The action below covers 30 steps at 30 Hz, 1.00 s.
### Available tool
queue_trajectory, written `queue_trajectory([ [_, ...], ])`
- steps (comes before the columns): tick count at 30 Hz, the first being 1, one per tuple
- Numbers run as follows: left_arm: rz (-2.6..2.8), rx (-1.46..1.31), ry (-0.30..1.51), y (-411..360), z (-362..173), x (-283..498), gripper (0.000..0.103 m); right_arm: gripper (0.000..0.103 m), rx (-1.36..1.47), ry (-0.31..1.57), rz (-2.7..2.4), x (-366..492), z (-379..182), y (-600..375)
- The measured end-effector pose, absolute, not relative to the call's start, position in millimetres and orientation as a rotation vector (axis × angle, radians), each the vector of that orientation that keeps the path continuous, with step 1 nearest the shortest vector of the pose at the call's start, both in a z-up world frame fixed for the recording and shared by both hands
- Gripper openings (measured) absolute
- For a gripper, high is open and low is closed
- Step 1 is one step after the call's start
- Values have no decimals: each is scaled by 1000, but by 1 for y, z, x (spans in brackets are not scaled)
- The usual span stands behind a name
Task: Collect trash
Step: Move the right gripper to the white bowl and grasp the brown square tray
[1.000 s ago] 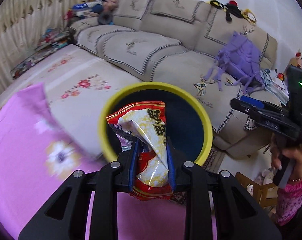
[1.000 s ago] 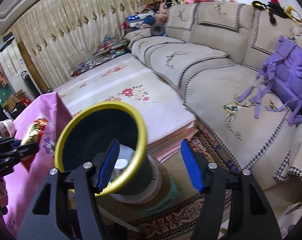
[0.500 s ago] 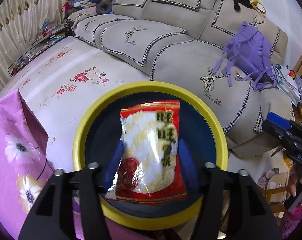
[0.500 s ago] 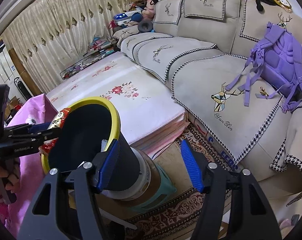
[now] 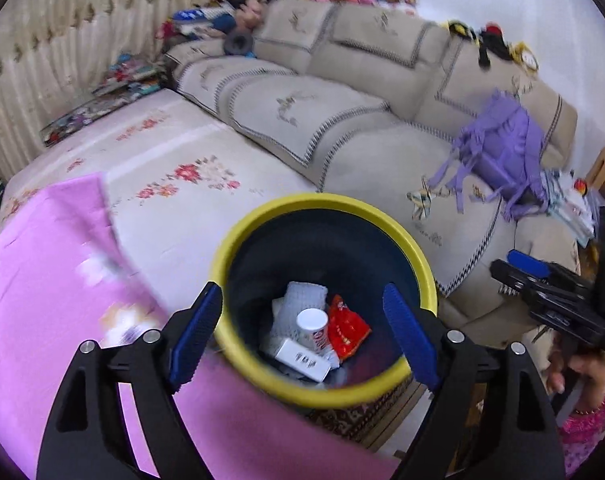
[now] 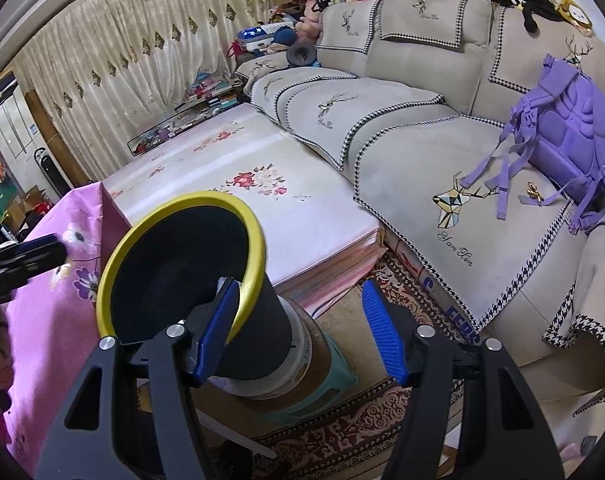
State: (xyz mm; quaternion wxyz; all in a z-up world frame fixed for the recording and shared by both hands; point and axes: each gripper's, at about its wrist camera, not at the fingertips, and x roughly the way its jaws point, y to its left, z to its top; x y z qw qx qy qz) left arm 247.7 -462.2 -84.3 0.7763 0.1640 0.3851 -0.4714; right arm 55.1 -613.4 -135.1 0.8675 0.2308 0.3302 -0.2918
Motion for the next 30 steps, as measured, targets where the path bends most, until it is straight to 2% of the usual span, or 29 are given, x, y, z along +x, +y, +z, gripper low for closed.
queue_trajectory([
  [4, -957, 266, 780, -383, -64, 240, 93, 61, 451, 696, -570, 69, -127, -595],
  [16, -541, 164, 618, -130, -66, 235, 97, 61, 282, 725, -313, 175, -94, -479],
  [22, -438, 156, 584, -56, -79, 243, 97, 61, 222, 704, -172, 234, -68, -407],
  [30, -441, 117, 577, -33, -85, 247, 97, 61, 137, 708, 34, 315, -56, -295],
])
